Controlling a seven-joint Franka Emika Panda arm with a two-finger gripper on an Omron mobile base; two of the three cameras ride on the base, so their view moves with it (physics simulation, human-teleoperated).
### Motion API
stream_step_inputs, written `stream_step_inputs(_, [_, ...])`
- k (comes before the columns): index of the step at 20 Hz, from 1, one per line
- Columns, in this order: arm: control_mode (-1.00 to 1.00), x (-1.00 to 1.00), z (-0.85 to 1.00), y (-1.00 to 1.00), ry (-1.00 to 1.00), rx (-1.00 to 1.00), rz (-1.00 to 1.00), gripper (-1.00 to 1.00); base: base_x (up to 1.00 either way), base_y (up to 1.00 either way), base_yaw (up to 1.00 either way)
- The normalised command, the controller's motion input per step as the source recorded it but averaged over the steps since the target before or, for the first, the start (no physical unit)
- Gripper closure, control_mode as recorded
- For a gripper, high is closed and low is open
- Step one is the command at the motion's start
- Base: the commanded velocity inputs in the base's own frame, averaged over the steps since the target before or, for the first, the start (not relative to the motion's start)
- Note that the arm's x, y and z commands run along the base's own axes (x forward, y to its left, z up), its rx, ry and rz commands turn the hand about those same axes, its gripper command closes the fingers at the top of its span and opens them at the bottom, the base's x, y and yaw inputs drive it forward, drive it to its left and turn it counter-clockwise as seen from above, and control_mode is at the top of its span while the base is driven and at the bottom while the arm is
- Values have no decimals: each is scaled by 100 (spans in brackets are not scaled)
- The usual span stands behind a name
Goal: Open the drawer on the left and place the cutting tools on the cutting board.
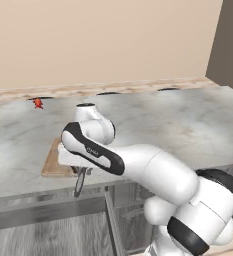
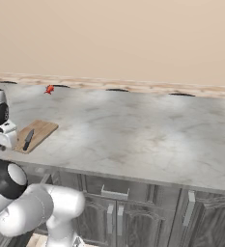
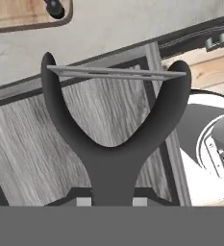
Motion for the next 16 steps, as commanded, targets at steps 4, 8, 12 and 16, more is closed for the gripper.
stream_step_inputs(4, [-100,100,26,-16,-6,-14,0,100,0,0,0])
stream_step_inputs(8, [-100,89,0,-20,-6,-15,0,100,0,0,0])
stream_step_inputs(12, [-100,63,-11,-8,-8,-12,0,100,0,0,0])
stream_step_inputs(16, [-100,52,-16,0,-8,-4,0,100,0,0,0])
